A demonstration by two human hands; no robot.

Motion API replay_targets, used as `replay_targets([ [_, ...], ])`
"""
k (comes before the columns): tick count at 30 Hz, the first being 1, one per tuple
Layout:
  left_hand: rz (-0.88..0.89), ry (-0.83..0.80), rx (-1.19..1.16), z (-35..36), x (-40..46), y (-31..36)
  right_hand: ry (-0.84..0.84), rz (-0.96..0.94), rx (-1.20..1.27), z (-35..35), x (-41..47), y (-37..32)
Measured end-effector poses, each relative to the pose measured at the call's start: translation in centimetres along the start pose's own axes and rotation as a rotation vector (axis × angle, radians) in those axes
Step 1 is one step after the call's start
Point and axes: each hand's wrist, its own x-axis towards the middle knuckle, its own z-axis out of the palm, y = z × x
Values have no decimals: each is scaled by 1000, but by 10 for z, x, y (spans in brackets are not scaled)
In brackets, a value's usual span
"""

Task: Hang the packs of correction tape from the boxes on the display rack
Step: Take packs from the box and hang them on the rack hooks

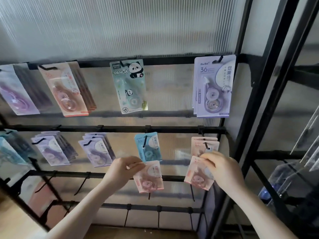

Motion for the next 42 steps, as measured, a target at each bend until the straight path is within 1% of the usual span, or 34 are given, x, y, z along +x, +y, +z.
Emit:
replay_targets([
  [5, 19, -3, 26, 0, 1, 5, 29, -11, -3, -7, 16, 8],
  [12, 10, 10, 57, 0, -4, 5, -45, 9, -11, -12, 34, 18],
  [20, -1, 21, 30, 4, -9, 10, -211, 20, 57, -17, 47, 26],
  [30, 16, 0, 42, 14, -8, 13, -259, -25, -11, -14, 60, 23],
  [36, 37, -13, 78, 13, -8, 14, -357, -41, -23, -13, 69, 25],
  [42, 39, -11, 79, 15, -7, 15, -401, -26, -39, -11, 77, 26],
])
